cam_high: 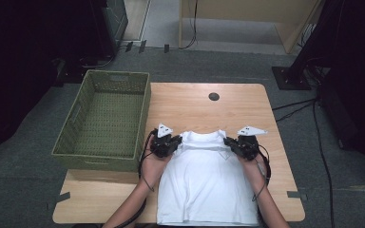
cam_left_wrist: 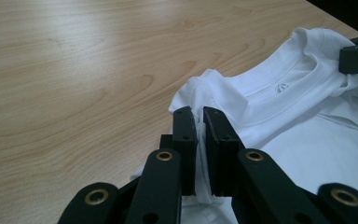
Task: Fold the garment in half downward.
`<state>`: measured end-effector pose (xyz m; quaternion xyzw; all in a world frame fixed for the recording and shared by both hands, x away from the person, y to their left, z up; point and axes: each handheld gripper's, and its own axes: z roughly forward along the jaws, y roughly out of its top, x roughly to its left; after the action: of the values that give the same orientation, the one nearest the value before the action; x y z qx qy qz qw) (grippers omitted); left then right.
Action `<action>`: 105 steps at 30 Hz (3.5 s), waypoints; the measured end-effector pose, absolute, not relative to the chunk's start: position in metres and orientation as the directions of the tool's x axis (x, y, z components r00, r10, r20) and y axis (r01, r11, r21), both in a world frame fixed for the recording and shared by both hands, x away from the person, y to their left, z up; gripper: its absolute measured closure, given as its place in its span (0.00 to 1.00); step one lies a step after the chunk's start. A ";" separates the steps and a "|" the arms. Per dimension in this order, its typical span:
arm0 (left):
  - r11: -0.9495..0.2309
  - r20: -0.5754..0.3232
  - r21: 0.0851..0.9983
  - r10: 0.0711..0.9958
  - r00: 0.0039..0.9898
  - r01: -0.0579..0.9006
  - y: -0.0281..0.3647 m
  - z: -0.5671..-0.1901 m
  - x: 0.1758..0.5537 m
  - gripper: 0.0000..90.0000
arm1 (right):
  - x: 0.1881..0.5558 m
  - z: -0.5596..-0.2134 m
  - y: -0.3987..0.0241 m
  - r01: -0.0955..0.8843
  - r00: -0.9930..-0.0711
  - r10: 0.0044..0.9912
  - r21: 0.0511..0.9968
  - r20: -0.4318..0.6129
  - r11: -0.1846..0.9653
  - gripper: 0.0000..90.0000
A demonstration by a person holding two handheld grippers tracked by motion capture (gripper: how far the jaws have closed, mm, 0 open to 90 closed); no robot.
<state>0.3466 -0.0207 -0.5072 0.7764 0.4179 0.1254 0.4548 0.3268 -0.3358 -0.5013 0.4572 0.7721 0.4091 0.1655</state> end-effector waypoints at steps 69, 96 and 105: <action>-0.315 -0.135 0.765 0.775 0.617 0.562 -0.025 -0.521 0.365 0.92 | 0.332 -0.528 -0.338 0.609 -0.510 0.852 0.750 0.123 0.256 0.95; -0.301 -0.135 0.757 0.796 0.590 0.580 -0.035 -0.520 0.408 0.92 | 0.368 -0.529 -0.342 0.603 -0.497 0.860 0.759 0.115 0.247 0.95; -0.286 -0.133 0.762 0.809 0.572 0.581 -0.035 -0.520 0.422 0.92 | 0.387 -0.528 -0.339 0.614 -0.487 0.865 0.753 0.122 0.239 0.95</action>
<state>0.4221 -0.0354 -0.5203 0.7894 0.4404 0.1410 0.4038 0.3874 -0.3389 -0.5276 0.4799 0.7702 0.3876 0.1621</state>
